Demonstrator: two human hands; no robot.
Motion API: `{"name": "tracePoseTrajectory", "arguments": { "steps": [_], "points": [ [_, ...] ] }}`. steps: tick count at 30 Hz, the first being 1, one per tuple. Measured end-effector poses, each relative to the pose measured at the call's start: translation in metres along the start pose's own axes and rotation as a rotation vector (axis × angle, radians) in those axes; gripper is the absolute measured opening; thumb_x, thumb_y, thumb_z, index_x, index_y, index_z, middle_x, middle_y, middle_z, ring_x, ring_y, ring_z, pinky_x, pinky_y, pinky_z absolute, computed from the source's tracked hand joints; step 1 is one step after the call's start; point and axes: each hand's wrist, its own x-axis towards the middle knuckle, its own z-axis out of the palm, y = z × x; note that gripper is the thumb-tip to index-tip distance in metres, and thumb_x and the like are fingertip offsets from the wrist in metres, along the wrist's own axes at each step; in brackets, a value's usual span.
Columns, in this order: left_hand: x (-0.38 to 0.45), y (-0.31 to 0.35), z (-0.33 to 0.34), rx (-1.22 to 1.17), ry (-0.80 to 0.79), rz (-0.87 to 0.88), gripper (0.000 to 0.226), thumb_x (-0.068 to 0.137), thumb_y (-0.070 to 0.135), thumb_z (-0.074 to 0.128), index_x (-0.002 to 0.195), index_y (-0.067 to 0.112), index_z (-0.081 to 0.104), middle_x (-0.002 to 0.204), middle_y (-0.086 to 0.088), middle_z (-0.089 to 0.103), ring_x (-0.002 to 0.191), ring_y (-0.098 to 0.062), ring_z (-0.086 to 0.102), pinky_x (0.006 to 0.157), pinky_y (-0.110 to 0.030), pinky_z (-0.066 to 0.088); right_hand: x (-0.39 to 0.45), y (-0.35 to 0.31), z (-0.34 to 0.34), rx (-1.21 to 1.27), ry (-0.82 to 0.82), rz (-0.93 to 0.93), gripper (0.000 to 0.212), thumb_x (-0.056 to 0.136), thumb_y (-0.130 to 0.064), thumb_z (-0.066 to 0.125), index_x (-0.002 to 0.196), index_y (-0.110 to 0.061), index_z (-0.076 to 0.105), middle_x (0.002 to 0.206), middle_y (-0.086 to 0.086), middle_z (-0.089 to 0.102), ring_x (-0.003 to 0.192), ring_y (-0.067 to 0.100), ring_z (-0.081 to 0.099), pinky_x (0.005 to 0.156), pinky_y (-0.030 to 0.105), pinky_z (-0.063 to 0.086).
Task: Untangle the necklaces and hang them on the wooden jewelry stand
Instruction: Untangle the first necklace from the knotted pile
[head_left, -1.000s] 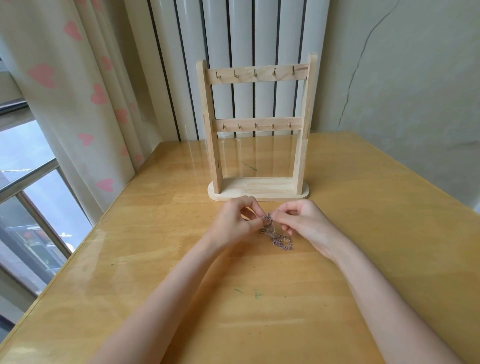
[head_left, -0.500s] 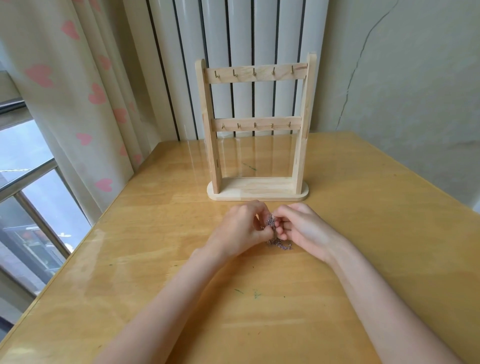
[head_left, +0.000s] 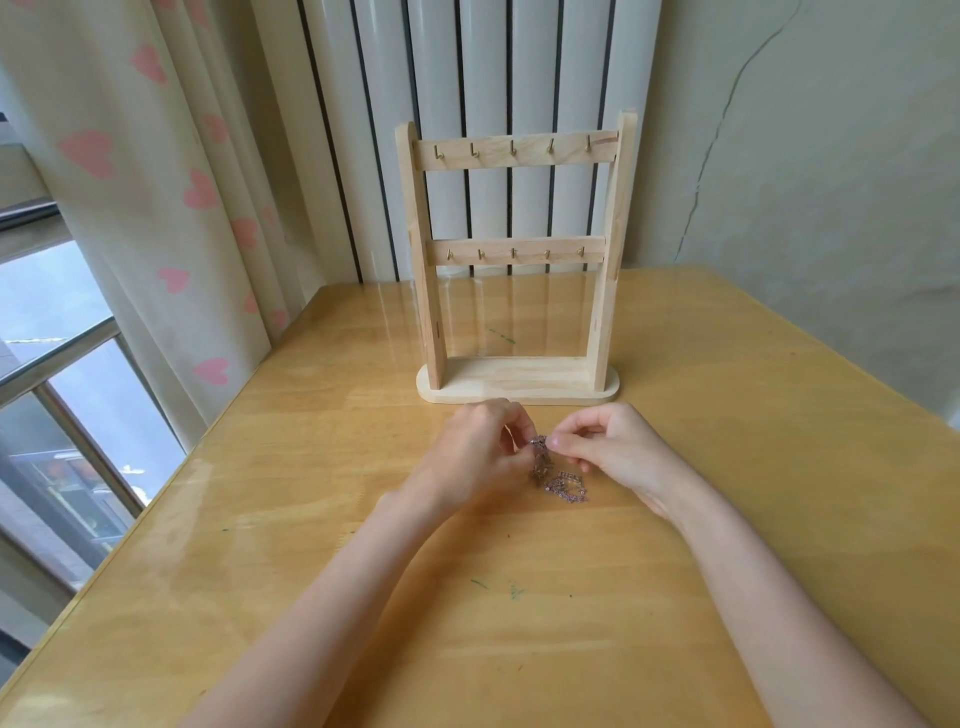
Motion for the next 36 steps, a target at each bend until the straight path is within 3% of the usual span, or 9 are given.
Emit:
{"name": "tracePoseTrajectory", "arguments": {
  "steps": [4,7,11,17,22,27,31,36],
  "points": [
    [-0.0008,0.0008,0.0013,-0.071,-0.025,-0.007,0.014,0.079,0.009,0.064,0.072,0.019,0.057,0.068,0.008,0.061,0.065,-0.015,0.062,0.067,-0.033,0.054,0.0015,0.0016,0.002,0.011,0.09,0.025,0.011,0.078,-0.005,0.063,0.068,-0.01,0.065,0.061,0.001,0.055,0.058,0.01,0.047,0.059,0.022,0.04],
    [-0.0015,0.0021,-0.0025,-0.297,-0.092,-0.146,0.014,0.082,0.01,0.067,0.073,0.018,0.059,0.068,0.006,0.062,0.062,-0.012,0.06,0.061,-0.024,0.051,0.0016,0.0017,0.0038,0.085,0.099,0.019,0.012,0.078,-0.005,0.061,0.067,-0.008,0.063,0.067,0.005,0.054,0.063,0.013,0.047,0.06,0.023,0.039],
    [-0.0051,0.0002,-0.0065,-0.591,-0.179,-0.301,0.009,0.085,0.013,0.065,0.077,0.015,0.06,0.072,-0.001,0.058,0.065,-0.01,0.054,0.069,-0.023,0.05,0.0011,0.0,0.0051,0.161,0.089,0.008,0.011,0.08,-0.002,0.06,0.07,-0.005,0.063,0.065,0.003,0.053,0.061,0.011,0.046,0.059,0.021,0.038],
    [-0.0071,-0.0008,-0.0084,-0.601,-0.156,-0.303,0.008,0.088,0.014,0.061,0.081,0.012,0.06,0.072,0.001,0.057,0.064,-0.008,0.054,0.061,-0.015,0.048,0.0007,0.0032,0.0022,0.172,-0.051,0.033,0.003,0.081,-0.003,0.066,0.079,-0.005,0.067,0.072,0.006,0.059,0.061,0.011,0.05,0.061,0.021,0.043],
    [-0.0033,-0.0006,-0.0057,-0.47,-0.15,-0.273,0.012,0.088,0.01,0.06,0.077,0.015,0.059,0.071,-0.002,0.059,0.075,-0.022,0.06,0.08,-0.042,0.054,0.0011,0.0058,0.0028,0.096,-0.027,0.031,0.008,0.079,-0.012,0.071,0.082,-0.005,0.071,0.068,0.006,0.06,0.06,0.012,0.049,0.062,0.021,0.044],
    [-0.0017,0.0012,-0.0039,-0.322,-0.113,-0.186,0.015,0.088,0.015,0.061,0.074,0.022,0.058,0.072,0.005,0.062,0.073,-0.021,0.063,0.071,-0.04,0.054,0.0009,0.0056,0.0004,0.137,0.01,0.021,0.006,0.078,-0.007,0.07,0.073,-0.007,0.07,0.069,0.007,0.059,0.06,0.012,0.047,0.06,0.02,0.041],
    [-0.0027,0.0008,-0.0055,-0.455,-0.094,-0.215,0.015,0.087,0.012,0.062,0.074,0.018,0.059,0.068,0.004,0.061,0.068,-0.016,0.061,0.072,-0.041,0.054,0.002,0.0049,-0.0021,0.325,0.026,0.062,0.009,0.08,0.001,0.065,0.072,-0.003,0.064,0.066,0.004,0.056,0.058,0.008,0.047,0.054,0.018,0.038],
    [-0.0048,0.0031,-0.0057,-0.701,-0.087,-0.254,0.01,0.087,0.013,0.062,0.078,0.015,0.06,0.076,0.004,0.061,0.074,-0.011,0.056,0.078,-0.031,0.051,0.0033,0.001,-0.0009,0.486,-0.038,0.087,0.01,0.086,0.001,0.057,0.078,-0.001,0.062,0.065,0.004,0.054,0.058,0.01,0.049,0.051,0.018,0.039]
  ]
}}
